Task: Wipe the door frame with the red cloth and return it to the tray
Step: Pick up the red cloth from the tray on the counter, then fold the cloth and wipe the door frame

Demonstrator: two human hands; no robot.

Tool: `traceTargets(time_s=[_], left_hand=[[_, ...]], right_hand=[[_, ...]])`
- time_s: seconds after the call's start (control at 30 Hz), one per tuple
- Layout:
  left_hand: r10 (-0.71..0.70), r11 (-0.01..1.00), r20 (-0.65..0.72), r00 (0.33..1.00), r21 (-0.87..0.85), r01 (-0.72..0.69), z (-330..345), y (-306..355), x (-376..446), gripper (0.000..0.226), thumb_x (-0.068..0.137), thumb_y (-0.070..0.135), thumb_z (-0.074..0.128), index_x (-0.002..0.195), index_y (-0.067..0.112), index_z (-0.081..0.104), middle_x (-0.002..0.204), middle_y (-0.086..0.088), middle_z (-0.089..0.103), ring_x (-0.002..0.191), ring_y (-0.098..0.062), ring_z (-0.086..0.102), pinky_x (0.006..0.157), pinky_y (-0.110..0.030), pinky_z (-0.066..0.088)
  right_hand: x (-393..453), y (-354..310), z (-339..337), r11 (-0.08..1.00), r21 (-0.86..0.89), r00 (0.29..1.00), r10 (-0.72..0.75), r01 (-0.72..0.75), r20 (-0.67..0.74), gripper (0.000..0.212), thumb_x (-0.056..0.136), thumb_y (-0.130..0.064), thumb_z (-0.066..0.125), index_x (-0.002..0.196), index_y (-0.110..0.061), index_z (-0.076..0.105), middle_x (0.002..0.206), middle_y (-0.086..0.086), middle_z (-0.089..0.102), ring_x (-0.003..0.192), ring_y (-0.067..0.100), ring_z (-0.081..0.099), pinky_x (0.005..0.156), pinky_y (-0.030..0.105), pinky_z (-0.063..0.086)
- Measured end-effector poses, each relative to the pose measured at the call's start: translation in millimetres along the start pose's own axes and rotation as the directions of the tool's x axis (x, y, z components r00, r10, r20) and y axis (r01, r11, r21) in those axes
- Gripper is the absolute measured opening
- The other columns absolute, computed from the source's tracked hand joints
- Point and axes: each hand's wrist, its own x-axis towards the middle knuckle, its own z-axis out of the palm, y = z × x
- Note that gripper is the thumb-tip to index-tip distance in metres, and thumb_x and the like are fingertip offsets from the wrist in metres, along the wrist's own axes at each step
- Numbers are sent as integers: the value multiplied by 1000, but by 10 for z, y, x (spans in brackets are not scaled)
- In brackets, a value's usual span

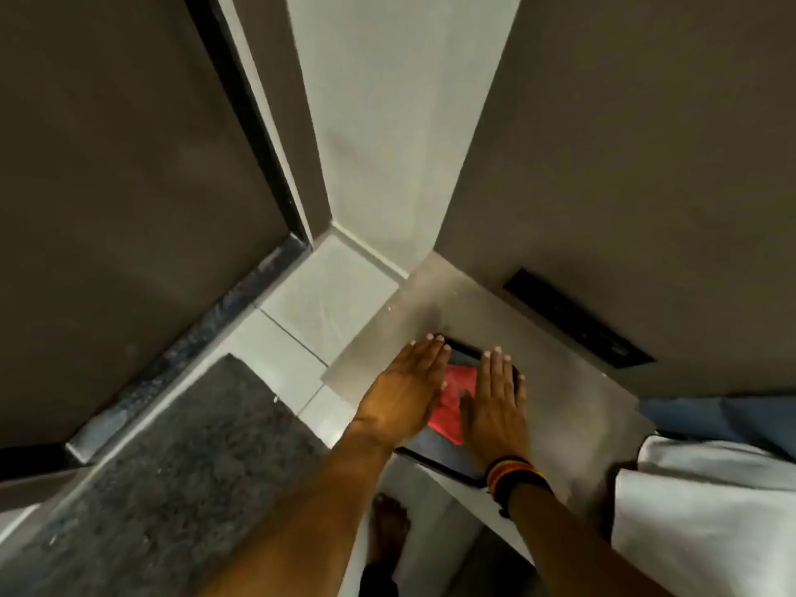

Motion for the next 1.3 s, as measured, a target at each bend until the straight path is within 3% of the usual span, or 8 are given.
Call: traceTargets(time_s=[0.13,0.37,0.5,0.57,0.73,0.9,0.97,1.3], left_hand=[[-193,949,195,962,-213,233,549,196,110,45,106,28,50,147,11,50,140,-11,65,124,-28,64,109,-35,50],[-524,732,333,784,-296,614,1021,405,359,42,103,29,52,138,6,49,137,-17,54,121,-34,59,97,-42,55],[-574,577,381,724,-440,689,781,362,477,32,95,7,55,127,6,62,127,-19,63,110,-38,67,90,-41,56],[-576,551,358,735,-494,672,535,326,477,31,94,5,55,123,7,65,125,-17,64,109,-36,67,92,-39,56],[-595,541,194,780,-621,567,-366,76,366,31,96,11,55,127,14,61,129,-7,60,115,-27,61,100,-30,47],[-627,591,-126,769,-720,364,-1812,-391,296,21,98,19,57,118,22,58,116,4,59,100,-17,63,90,-35,56],[-608,645,-254,752,-711,281,-2467,-586,245,17,100,22,56,116,27,56,114,10,56,99,-10,62,89,-35,57],[-449,885,-804,390,-460,72,-6150,-1410,-1323,10,95,19,63,105,22,61,101,6,58,93,-12,62,85,-36,51]], right_hand=[[17,259,526,967,148,955,166,-206,246,68,105,-28,43,161,-9,11,169,14,16,152,34,28,121,46,35],[320,478,849,830,349,895,355,-434,269,65,94,-35,64,150,-11,40,136,17,54,123,37,57,100,45,52],[451,416,576,622,547,828,415,-560,377,4,87,-22,70,90,-19,70,91,9,71,91,35,69,79,37,55],[439,322,380,561,619,834,418,-549,361,16,83,-24,75,71,-22,64,79,8,71,78,34,68,76,41,57],[477,-120,-459,543,774,937,295,-324,185,14,78,-16,79,73,-17,66,71,2,68,64,23,63,68,35,55],[593,-963,-1709,470,883,984,162,-13,-72,21,71,-19,77,87,-28,67,90,5,67,82,28,66,78,36,55],[637,-1367,-2260,418,907,988,107,57,-112,29,78,-4,79,102,-18,69,100,6,65,86,25,67,73,21,54],[-372,-3934,-5254,231,731,767,-200,642,-610,34,77,-15,85,104,-29,68,100,3,66,87,18,67,86,41,58]])
